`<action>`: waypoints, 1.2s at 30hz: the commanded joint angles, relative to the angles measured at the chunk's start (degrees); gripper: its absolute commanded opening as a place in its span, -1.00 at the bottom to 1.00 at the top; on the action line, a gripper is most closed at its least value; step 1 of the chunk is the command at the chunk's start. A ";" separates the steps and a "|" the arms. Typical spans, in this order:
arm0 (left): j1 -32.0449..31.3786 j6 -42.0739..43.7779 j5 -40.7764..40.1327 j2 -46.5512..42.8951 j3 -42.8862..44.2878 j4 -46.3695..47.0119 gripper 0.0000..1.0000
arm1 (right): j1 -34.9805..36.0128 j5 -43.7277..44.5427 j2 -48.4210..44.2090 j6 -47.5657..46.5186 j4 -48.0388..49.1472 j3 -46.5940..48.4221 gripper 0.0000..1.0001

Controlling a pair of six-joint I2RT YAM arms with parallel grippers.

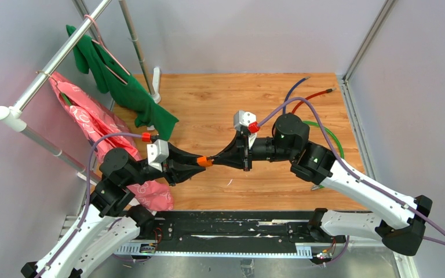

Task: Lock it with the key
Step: Lock the lock.

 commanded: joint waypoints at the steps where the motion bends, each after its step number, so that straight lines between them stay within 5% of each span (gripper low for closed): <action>1: 0.28 -1.37 0.19 0.03 -0.19 -0.02 -1.00 | -0.86 -0.15 -1.81 0.91 4.57 -0.13 -1.00; 5: 0.35 -3.23 -1.97 -0.05 -0.11 0.09 -1.00 | -0.94 -2.62 -1.53 -1.19 4.12 -0.73 -0.96; 9: 0.33 -3.43 0.50 -0.05 -0.19 -1.43 -1.00 | -1.26 -3.99 -1.21 -5.18 -1.51 1.24 -0.07; 13: 0.32 -1.33 0.72 -0.61 0.13 -3.22 -1.00 | -2.74 -3.96 -1.29 -7.28 -6.62 3.79 0.16; 23: 0.34 0.06 1.83 -0.37 0.38 -3.14 -1.00 | -3.05 -4.35 0.85 -10.69 -18.25 7.73 -0.32; 31: 0.35 0.51 3.30 -0.01 0.55 -2.90 -1.00 | -3.13 -1.65 1.00 -11.78 -19.61 6.60 -0.22; 36: 0.28 0.48 3.60 0.22 0.51 -2.52 -1.00 | -3.14 -2.85 2.36 -11.56 -19.57 7.40 -0.58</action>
